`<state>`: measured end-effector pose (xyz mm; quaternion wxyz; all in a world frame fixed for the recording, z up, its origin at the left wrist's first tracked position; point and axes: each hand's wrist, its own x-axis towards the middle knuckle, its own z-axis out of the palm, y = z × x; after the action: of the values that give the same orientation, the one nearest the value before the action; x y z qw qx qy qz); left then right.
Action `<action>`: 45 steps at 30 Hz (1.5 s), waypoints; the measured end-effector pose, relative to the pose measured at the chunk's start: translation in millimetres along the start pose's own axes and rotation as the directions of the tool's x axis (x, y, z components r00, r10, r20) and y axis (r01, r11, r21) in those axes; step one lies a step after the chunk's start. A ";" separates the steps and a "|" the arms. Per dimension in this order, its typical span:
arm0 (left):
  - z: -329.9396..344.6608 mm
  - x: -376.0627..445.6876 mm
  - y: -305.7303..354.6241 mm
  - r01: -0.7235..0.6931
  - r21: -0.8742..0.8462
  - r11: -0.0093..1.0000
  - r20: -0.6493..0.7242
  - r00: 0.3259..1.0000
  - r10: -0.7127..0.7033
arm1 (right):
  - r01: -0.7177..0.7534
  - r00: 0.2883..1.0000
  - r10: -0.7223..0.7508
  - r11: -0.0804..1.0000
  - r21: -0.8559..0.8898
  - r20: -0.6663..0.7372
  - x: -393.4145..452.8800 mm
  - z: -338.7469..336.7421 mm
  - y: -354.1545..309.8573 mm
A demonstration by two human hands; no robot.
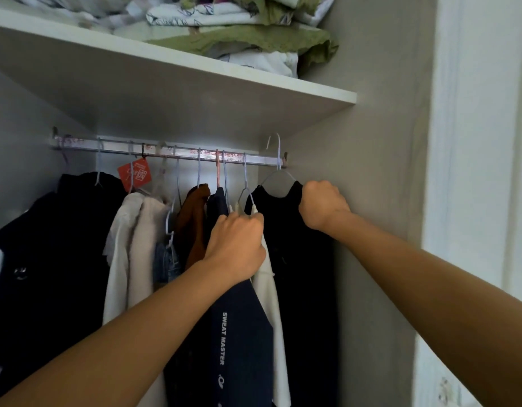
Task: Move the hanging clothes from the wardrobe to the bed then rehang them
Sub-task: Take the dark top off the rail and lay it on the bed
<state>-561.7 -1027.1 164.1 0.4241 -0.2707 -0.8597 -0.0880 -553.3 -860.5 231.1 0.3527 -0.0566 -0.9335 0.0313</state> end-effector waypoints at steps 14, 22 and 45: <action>23.4 3.1 30.7 0.006 -0.028 1.000 0.162 0.987 -0.001 | 0.010 0.998 -0.001 0.993 -0.120 0.069 -96.3 -29.7 43.4; 15.0 -13.4 53.1 0.020 -0.253 0.967 0.225 0.974 0.039 | 0.043 0.998 -0.036 0.991 -0.124 0.055 -182.0 -80.2 77.0; -30.5 -99.8 277.9 -0.097 -0.832 0.546 0.185 0.879 0.438 | -0.426 0.888 0.460 0.833 -0.352 0.015 -472.7 -249.2 210.2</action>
<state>-341.6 -844.8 83.9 0.0931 -0.5740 -0.7368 -0.3449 -18.7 -707.9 87.5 0.2740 -0.3296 -0.9023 -0.0462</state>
